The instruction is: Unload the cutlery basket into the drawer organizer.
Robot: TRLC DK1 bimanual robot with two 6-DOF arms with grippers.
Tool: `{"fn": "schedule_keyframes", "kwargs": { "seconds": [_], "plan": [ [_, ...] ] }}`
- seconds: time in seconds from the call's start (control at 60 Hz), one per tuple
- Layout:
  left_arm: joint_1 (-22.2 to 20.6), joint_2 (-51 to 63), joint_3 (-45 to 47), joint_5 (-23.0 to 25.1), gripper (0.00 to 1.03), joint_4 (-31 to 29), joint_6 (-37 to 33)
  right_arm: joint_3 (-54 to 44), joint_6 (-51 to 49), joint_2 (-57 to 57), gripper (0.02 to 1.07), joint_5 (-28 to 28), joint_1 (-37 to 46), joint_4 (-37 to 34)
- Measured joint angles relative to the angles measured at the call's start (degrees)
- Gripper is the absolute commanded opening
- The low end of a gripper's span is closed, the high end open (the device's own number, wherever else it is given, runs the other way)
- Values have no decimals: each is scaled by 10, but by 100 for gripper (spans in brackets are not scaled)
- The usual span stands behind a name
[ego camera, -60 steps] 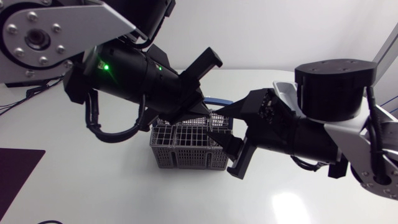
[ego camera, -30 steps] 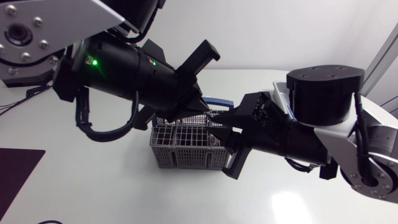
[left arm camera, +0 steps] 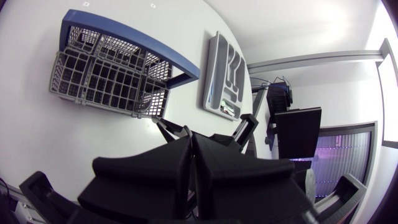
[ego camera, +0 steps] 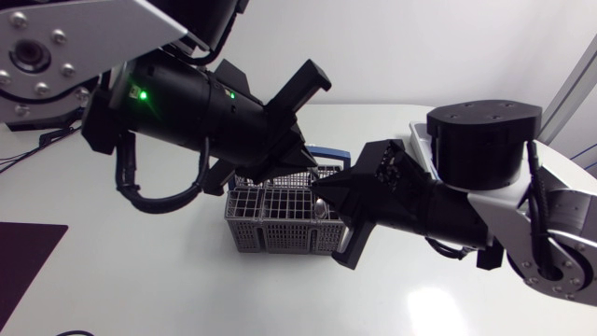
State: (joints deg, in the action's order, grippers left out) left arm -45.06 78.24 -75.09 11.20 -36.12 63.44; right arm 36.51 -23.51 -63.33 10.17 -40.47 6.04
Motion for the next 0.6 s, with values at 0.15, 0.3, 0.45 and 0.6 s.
{"fn": "schedule_keyframes", "kwargs": {
  "seconds": [0.15,0.3,0.45,0.6],
  "plan": [
    [1,0,3,4,12,2,0,0,5,1,8,-2,0,0],
    [2,-1,5,11,41,5,2,-1,9,1,7,0,0,0],
    [2,-7,14,36,86,28,6,-1,10,1,7,6,0,-2],
    [4,-22,32,50,96,57,7,-1,10,1,7,25,1,-18]
  ]
}}
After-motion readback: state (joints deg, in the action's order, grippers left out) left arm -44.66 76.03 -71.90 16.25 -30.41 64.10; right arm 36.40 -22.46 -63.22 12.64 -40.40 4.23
